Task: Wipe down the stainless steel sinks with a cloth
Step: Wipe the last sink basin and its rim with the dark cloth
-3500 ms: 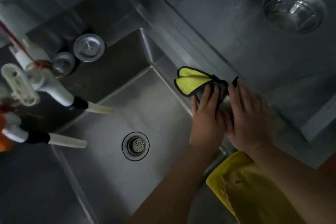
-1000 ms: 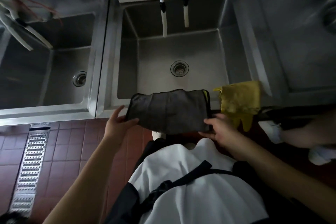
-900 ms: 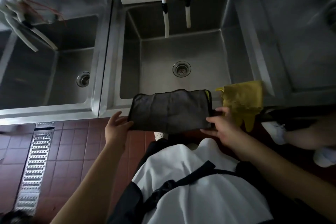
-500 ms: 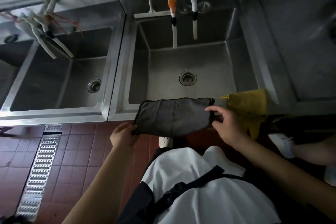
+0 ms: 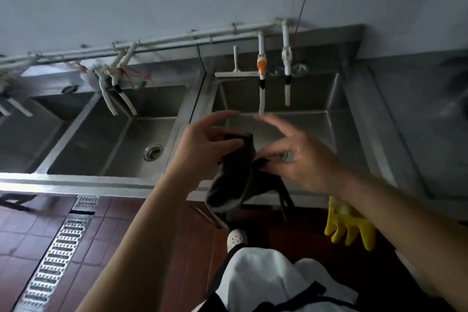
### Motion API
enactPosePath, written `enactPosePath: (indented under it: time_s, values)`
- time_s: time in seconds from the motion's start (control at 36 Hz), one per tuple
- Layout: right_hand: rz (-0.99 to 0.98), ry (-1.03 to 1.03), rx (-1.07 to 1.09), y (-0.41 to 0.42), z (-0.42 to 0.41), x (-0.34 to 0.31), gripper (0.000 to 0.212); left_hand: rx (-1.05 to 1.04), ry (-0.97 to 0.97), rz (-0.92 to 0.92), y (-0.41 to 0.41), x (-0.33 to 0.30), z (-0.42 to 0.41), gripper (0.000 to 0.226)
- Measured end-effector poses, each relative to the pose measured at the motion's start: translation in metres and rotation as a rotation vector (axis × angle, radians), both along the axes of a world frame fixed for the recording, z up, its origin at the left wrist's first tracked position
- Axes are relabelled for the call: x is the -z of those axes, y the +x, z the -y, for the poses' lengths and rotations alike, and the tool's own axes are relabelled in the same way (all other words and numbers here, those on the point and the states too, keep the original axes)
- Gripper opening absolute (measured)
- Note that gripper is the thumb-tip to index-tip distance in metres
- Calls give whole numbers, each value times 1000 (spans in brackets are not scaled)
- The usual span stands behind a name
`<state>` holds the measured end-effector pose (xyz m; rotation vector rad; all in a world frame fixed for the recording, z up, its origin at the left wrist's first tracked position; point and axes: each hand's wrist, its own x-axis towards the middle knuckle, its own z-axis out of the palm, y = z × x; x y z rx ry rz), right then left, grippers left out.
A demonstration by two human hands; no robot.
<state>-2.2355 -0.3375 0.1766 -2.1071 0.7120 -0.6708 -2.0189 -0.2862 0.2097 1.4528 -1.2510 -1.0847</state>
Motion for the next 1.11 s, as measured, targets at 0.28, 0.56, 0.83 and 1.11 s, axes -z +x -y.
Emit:
enactPosePath:
  time_s: [0.28, 0.56, 0.83, 1.11]
  values:
    - [86, -17, 97, -10, 6, -29, 22, 224, -88, -174, -12, 0, -3, 59]
    - [271, 130, 143, -39, -10, -45, 21, 93, -25, 234, -2, 41, -22, 34]
    - [631, 330, 199, -58, -46, -31, 55, 103, -360, 15, 10, -24, -58, 24]
    - [391, 554, 474, -14, -60, 41, 12, 24, 96, -242, 35, 89, -60, 24]
